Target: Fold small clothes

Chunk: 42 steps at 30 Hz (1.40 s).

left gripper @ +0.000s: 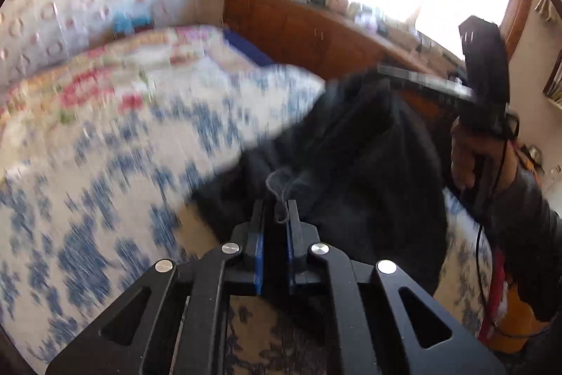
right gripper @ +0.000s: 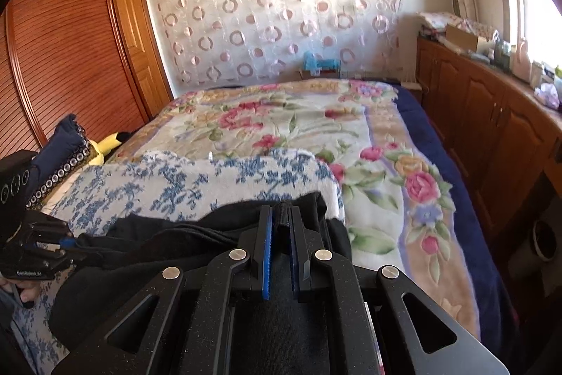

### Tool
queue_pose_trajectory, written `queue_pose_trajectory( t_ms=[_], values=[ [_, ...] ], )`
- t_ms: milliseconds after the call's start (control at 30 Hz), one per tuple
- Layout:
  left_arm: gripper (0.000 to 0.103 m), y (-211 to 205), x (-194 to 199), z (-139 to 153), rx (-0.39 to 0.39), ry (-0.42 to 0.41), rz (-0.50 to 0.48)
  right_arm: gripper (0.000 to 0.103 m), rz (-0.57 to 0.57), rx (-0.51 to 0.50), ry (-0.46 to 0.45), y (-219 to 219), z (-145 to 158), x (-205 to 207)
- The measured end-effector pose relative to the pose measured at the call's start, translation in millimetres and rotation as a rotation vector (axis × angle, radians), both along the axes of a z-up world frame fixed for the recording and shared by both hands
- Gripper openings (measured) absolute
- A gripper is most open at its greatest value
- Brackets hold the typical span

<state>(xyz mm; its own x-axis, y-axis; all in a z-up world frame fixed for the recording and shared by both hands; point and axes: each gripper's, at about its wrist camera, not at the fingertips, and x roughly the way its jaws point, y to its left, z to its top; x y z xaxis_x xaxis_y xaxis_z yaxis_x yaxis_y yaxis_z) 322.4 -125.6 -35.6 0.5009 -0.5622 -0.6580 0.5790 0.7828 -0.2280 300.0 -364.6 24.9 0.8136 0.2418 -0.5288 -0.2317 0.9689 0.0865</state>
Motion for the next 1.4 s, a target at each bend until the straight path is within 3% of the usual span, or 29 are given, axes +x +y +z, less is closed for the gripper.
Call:
queue_pose_trajectory(
  t_ms=[100,200,300,400,467,667,800,933,1133,1300,1400],
  values=[
    [0.01,10.7,3.3,28.2,-0.063,-0.082,0.07,0.008,-0.005,-0.006,-0.047,-0.6,3.9,-6.2],
    [0.011,6.3,19.9,30.7,0.013,-0.092,0.114,0.008,-0.025,-0.024,-0.045,-0.1,8.3,-1.0],
    [0.013,-2.4,27.4,15.1,0.125,-0.088,0.13,0.008,-0.035,-0.038,0.022,1.5,-5.0,14.9],
    [0.027,0.8,24.4,3.7,0.131,-0.04,0.114,0.008,-0.048,-0.063,0.064,3.2,-11.5,18.1],
    [0.045,4.6,21.4,3.1,0.123,-0.035,0.111,0.012,-0.05,-0.054,0.064,0.7,-7.6,10.2],
    [0.046,12.7,13.6,-3.4,0.082,0.018,0.111,0.049,-0.15,-0.054,0.013,-11.7,15.4,-22.1],
    [0.046,9.9,18.0,-15.5,0.07,0.066,0.112,0.065,-0.118,-0.01,0.029,-13.1,6.4,-40.8],
    [0.046,9.7,24.2,-21.0,0.048,0.095,0.131,0.065,-0.035,0.009,0.133,1.1,-15.6,-37.7],
    [0.046,6.6,36.2,-33.5,0.021,0.162,0.121,0.066,-0.007,0.025,0.214,16.8,-33.8,-21.8],
    [0.046,4.3,39.8,-33.3,0.006,0.167,0.115,0.067,0.0,0.028,0.241,13.8,-32.7,-14.2],
    [0.025,2.7,38.2,-33.5,-0.042,0.191,0.067,0.067,0.023,0.032,0.236,12.9,-27.5,-13.5]
  ],
)
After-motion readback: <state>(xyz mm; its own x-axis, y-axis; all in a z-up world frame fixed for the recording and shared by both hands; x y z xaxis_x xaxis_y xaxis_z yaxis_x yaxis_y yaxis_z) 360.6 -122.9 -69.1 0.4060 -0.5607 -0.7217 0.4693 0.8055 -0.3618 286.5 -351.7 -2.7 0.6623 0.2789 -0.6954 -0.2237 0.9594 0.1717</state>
